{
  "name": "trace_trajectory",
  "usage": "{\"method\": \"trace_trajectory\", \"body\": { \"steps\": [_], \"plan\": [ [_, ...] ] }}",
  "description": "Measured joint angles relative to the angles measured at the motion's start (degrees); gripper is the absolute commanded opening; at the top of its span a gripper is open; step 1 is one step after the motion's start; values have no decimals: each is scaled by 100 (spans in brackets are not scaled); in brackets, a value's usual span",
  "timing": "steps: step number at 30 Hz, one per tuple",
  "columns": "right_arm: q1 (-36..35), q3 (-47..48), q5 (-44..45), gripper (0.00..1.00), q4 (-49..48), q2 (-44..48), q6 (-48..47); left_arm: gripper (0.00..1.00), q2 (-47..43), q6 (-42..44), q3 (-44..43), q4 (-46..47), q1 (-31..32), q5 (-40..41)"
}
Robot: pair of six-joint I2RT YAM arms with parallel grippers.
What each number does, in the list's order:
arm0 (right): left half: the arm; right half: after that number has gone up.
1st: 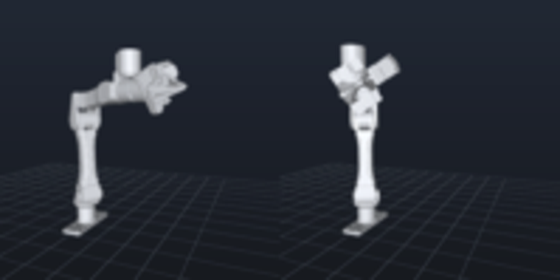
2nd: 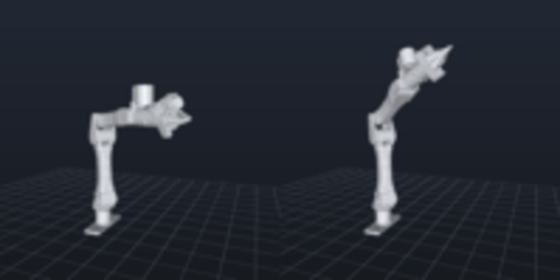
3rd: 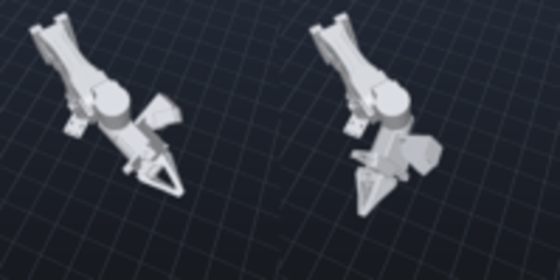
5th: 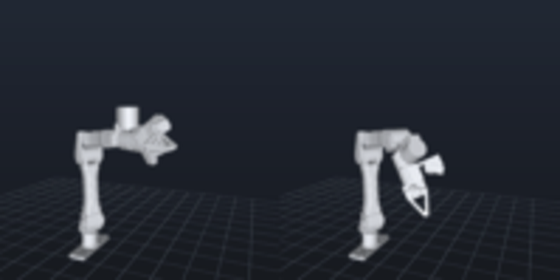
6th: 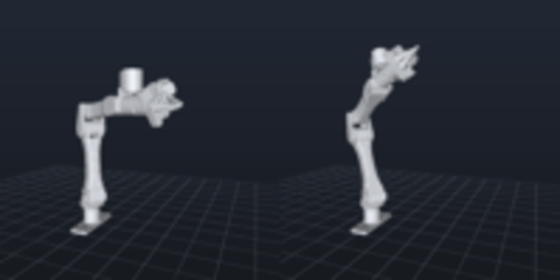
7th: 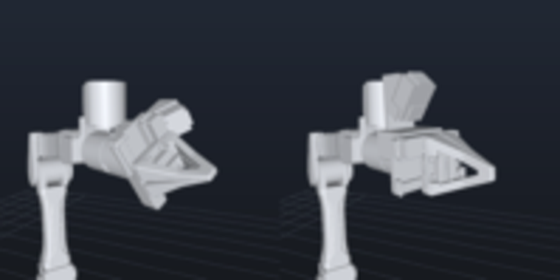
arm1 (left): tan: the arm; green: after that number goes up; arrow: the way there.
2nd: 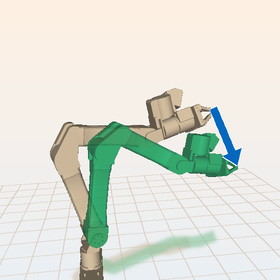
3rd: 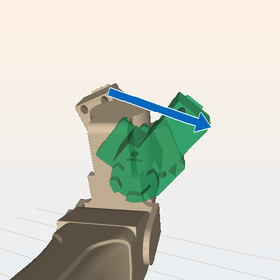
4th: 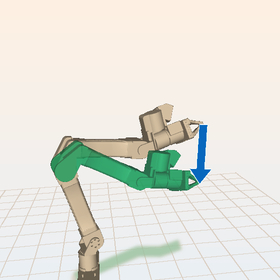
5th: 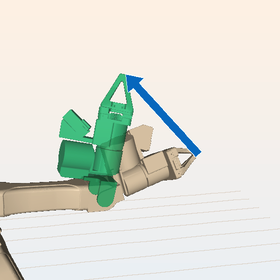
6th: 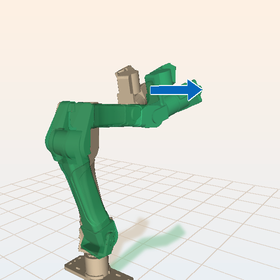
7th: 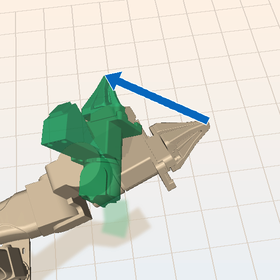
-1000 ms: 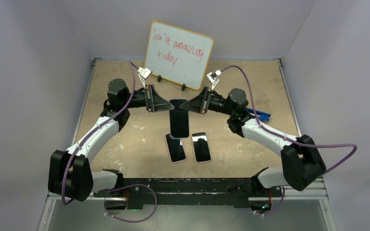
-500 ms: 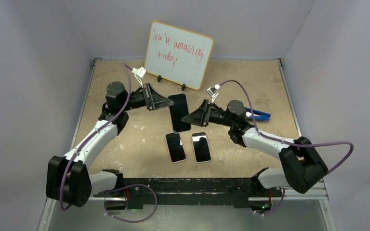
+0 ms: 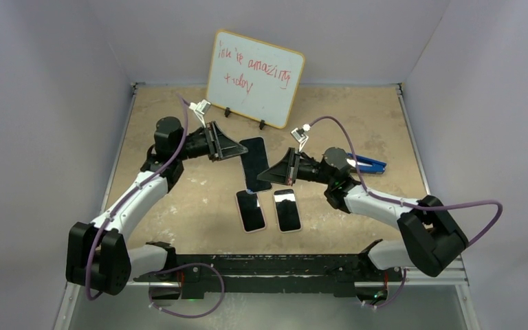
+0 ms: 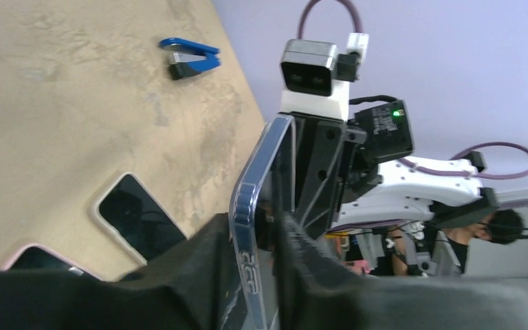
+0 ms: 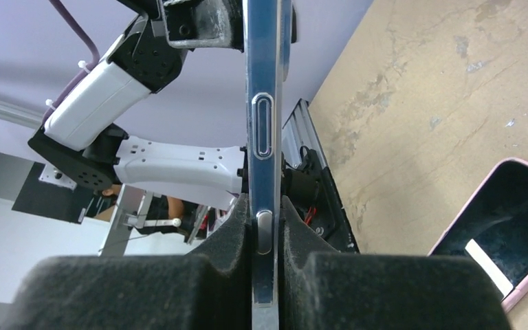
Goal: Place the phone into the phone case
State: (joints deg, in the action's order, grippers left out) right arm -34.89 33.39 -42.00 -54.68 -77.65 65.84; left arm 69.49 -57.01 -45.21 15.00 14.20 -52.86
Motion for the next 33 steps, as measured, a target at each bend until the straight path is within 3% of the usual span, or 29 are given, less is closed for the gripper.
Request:
{"method": "trace_trajectory", "body": {
  "steps": [2, 6, 9, 14, 19, 26, 33],
  "plan": [
    [-4, -4, 35, 0, 44, -4, 15, 47, 0, 240, -63, -282, 9, 94],
    [7, -13, 157, 0, 433, -35, -35, 77, 0, 1016, -463, -1355, 2, 557],
    [9, 26, 361, 0, 1084, -35, -306, 86, -11, 1672, -809, -2133, 2, 1019],
    [24, 527, 1038, 0, 2946, -35, -1178, 90, -149, 2669, -1008, -3108, 2, 1777],
    [251, 1106, 1585, 0, 4148, -35, -1917, 93, -380, 3368, -949, -3703, 2, 2450],
    [874, 1698, 2483, 0, 6194, -42, -2848, 95, -651, 3783, -402, -3816, 2, 2977],
    [1010, 1808, 3071, 0, 8072, 205, -3453, 95, -560, 3950, -232, -3976, 2, 3220]
  ]
}}
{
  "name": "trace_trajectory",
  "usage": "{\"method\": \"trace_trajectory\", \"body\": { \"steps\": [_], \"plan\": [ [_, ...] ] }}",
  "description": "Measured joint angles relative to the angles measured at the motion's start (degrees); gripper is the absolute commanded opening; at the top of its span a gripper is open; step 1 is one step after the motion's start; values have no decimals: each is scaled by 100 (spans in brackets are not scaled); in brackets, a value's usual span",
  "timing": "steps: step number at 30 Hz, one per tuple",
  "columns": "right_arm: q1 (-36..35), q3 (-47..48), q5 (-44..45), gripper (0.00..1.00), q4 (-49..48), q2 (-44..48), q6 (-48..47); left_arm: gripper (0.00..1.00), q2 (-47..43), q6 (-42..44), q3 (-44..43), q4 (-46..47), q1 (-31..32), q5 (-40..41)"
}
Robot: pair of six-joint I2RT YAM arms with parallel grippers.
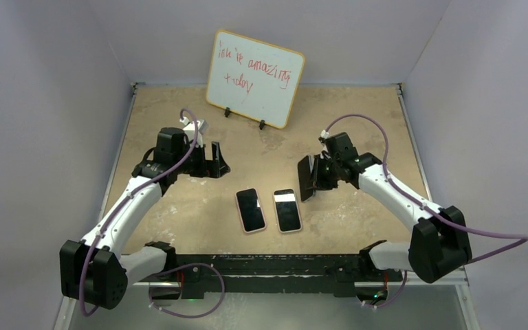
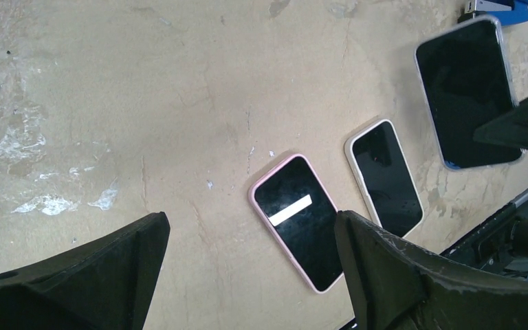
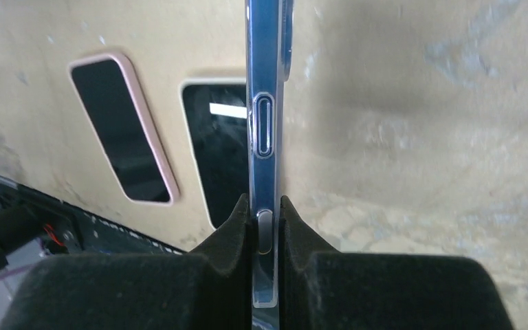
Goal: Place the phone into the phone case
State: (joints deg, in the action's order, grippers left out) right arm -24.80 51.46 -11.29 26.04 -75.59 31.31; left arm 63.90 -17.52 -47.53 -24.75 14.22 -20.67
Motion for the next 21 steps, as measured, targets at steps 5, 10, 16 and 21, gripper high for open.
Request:
{"method": "trace_trajectory", "body": {
  "steps": [5, 10, 16, 21],
  "plan": [
    [0, -404, -13, 0, 417, 306, -96, 95, 74, 20, 0, 4, 0, 46],
    [7, -881, -37, 6, 538, 323, -92, 95, 197, 20, 0, -20, 0, 59],
    [13, -981, -26, 29, 402, 315, -81, 96, 201, 22, 0, -22, 0, 114],
    [76, -1047, 81, 39, 485, 221, -68, 96, 201, 20, 0, -20, 0, 111]
  ]
}}
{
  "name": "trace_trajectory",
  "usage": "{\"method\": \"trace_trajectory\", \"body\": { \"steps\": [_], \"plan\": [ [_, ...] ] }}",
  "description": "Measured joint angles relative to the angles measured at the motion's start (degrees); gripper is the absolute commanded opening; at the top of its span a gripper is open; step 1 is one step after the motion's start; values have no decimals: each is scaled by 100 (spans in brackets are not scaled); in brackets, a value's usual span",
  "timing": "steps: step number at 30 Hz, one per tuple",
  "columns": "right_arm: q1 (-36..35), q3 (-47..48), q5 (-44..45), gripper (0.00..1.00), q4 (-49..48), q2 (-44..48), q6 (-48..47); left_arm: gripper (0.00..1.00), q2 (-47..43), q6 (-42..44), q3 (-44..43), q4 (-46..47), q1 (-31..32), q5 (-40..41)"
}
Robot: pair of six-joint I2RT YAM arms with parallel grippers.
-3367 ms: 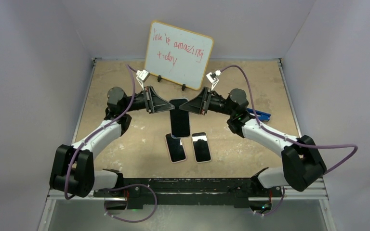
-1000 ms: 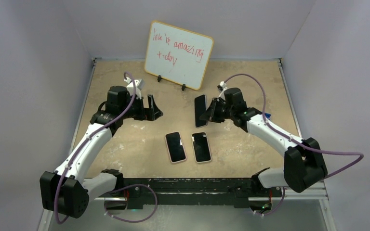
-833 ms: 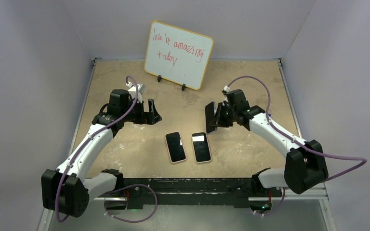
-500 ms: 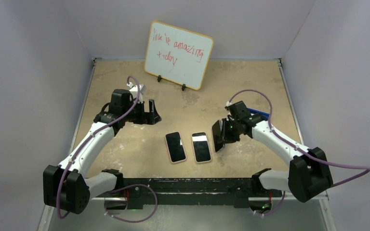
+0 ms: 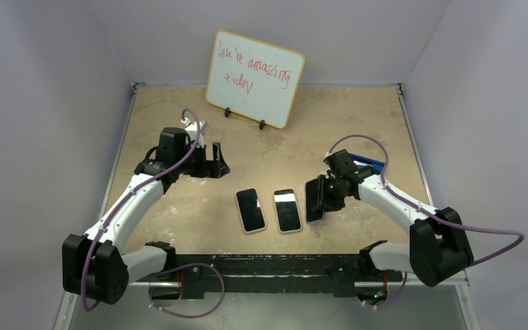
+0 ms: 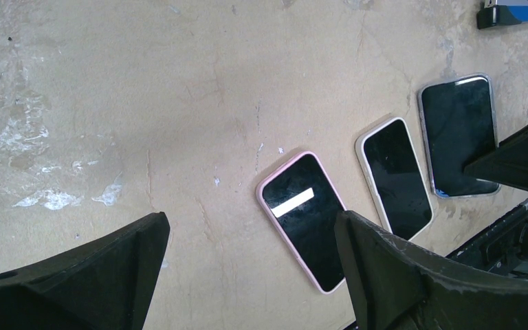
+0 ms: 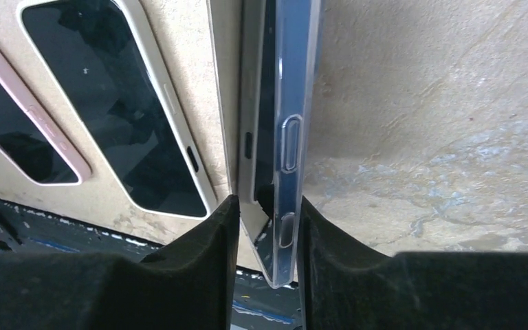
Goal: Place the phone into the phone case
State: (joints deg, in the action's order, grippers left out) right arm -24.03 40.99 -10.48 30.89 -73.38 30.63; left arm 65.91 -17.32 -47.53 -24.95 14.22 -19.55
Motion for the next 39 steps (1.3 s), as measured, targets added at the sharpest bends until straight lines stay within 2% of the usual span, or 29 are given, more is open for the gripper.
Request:
{"method": "trace_trajectory", "body": {
  "steps": [8, 16, 24, 34, 39],
  "plan": [
    [11, 0, 402, 58, 151, 197, 28, 95, 0, -4, 0, 0, 0, 0],
    [11, 109, 673, 98, 433, 726, 52, 96, -37, -122, 0, -4, 0, -70],
    [15, 693, 684, 99, 518, 1502, -28, 96, -439, -376, -153, -7, 0, -225],
    [15, 1154, 986, 99, 354, 2787, -13, 97, -476, -656, -1368, -179, 0, -435],
    [15, 1355, 1102, 99, 251, 3233, 46, 96, -887, -876, -1508, -26, 0, -433]
  ]
}}
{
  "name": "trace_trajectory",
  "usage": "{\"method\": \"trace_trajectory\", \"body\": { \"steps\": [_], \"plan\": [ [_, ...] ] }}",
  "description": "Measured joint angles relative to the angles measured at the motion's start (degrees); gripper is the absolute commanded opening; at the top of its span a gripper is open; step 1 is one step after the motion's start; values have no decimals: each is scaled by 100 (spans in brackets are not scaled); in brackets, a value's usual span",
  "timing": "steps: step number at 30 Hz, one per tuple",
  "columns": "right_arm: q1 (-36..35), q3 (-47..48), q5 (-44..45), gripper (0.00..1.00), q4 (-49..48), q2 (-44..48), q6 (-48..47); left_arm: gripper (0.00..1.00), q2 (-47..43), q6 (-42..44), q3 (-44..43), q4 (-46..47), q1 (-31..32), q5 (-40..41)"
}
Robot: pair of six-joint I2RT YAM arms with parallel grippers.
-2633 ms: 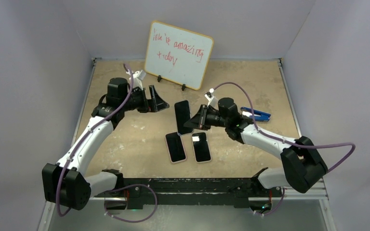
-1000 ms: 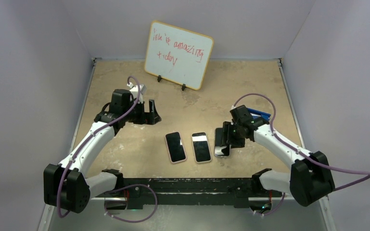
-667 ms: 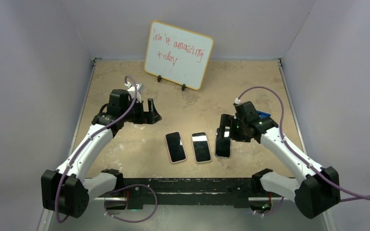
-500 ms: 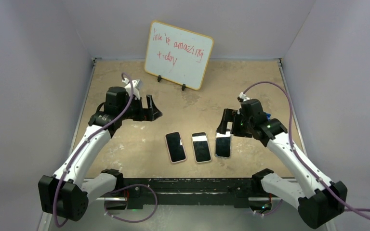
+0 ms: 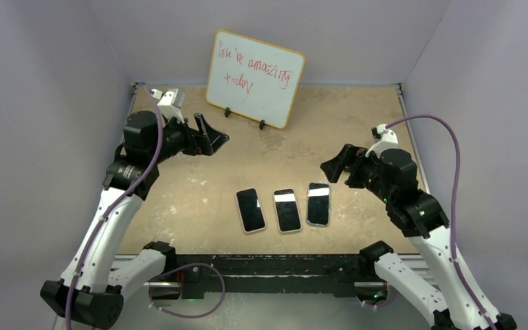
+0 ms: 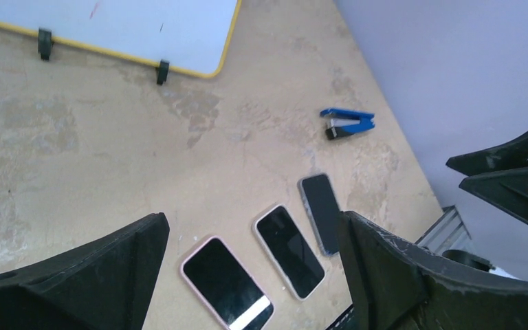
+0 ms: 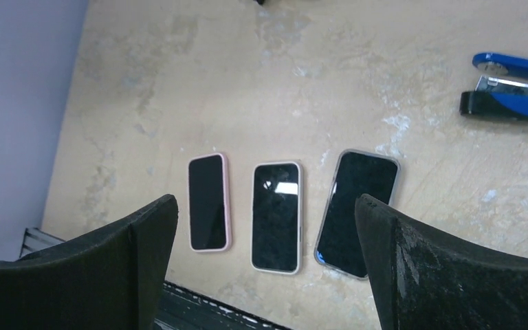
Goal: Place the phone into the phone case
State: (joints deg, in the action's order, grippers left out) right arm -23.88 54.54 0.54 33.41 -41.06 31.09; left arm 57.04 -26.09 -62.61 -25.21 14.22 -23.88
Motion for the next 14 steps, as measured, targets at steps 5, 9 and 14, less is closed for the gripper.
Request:
{"method": "trace_trajectory", "body": {
  "steps": [5, 9, 14],
  "plan": [
    [0, 76, 101, 99, -94, 444, 76, 96, -413, -168, 0, 282, 0, -17],
    [2, 90, 166, 99, -116, 614, 107, 94, -433, -210, 44, 339, 0, -37],
    [2, 90, 168, 99, -111, 573, 149, 95, -463, -247, 330, 332, 0, -35]
  ]
}}
